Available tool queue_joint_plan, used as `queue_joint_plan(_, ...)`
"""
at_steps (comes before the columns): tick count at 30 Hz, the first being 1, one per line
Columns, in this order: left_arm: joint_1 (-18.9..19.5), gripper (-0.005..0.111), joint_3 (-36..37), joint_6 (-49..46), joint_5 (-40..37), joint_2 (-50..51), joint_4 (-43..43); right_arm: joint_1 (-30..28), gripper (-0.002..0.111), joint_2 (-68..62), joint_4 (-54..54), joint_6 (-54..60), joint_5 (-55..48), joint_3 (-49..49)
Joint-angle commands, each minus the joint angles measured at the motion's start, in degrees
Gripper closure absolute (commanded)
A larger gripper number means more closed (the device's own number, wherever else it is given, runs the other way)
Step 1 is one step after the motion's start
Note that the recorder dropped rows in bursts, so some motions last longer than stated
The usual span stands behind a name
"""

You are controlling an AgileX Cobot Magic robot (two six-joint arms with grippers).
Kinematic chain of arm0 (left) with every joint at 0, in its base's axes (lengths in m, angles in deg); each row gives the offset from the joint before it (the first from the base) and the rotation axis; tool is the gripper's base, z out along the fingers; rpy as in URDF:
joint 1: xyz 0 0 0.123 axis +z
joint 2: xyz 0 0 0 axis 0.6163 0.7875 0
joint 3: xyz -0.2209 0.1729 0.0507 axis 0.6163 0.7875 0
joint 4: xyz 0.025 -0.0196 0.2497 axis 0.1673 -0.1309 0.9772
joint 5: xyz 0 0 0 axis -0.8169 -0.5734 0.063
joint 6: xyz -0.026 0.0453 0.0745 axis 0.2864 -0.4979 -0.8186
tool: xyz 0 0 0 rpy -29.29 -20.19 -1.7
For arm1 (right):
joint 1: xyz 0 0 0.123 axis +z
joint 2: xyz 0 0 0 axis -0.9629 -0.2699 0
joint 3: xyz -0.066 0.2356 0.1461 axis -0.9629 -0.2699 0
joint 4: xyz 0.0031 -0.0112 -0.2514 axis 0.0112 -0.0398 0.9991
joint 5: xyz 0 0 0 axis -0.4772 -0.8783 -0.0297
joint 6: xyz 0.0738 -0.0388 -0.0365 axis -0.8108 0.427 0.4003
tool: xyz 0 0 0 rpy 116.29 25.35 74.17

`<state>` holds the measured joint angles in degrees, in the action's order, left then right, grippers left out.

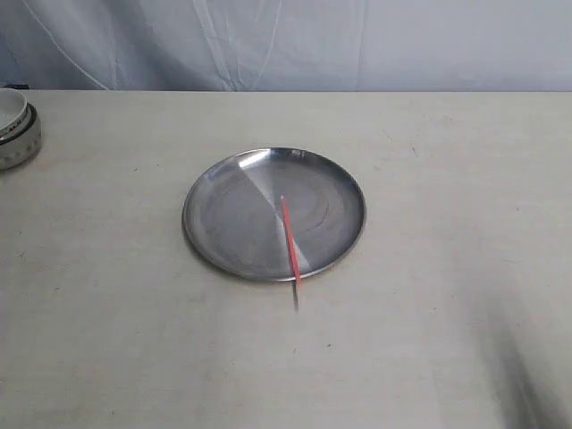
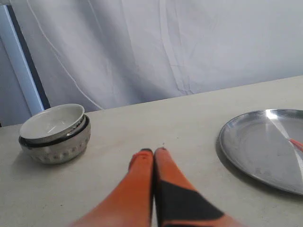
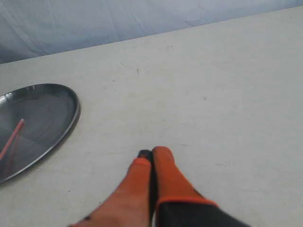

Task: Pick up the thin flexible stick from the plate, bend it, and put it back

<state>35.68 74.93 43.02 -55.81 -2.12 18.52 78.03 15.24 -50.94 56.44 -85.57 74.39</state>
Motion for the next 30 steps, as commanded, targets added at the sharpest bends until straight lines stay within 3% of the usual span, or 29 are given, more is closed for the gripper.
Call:
queue_joint_plan(1, 0.0, 0.107, 0.3, 0.2, 0.6, -0.3, -0.6, -0.2, 0.109, 0.3, 0.0, 0.1, 0.1, -0.1)
queue_joint_plan(6, 0.0, 0.107, 0.3, 0.2, 0.6, -0.3, -0.6, -0.2, 0.109, 0.3, 0.0, 0.1, 0.8, -0.1)
queue_joint_plan(10, -0.2, 0.107, 0.3, 0.2, 0.6, -0.3, -0.6, -0.2, 0.109, 0.3, -0.6, 0.1, 7.9, -0.1)
queue_joint_plan(15, -0.2, 0.107, 0.3, 0.2, 0.6, -0.3, -0.6, -0.2, 0.109, 0.3, -20.4, -5.7, 22.4, -0.1)
queue_joint_plan(17, -0.2, 0.107, 0.3, 0.2, 0.6, -0.3, -0.6, -0.2, 0.109, 0.3, -31.9, -12.1, 25.5, -0.1)
queue_joint_plan(19, -0.2, 0.107, 0.3, 0.2, 0.6, -0.3, -0.6, -0.2, 0.109, 0.3, -36.0, -15.4, 26.9, -0.1)
queue_joint_plan(24, -0.2, 0.107, 0.3, 0.2, 0.6, -0.3, -0.6, -0.2, 0.109, 0.2, -33.9, -15.5, 24.5, 3.0)
queue_joint_plan(30, -0.1, 0.107, 0.3, 0.2, 0.6, -0.3, -0.6, -0.2, 0.109, -11.9, -18.4, -12.0, 9.0, 20.6)
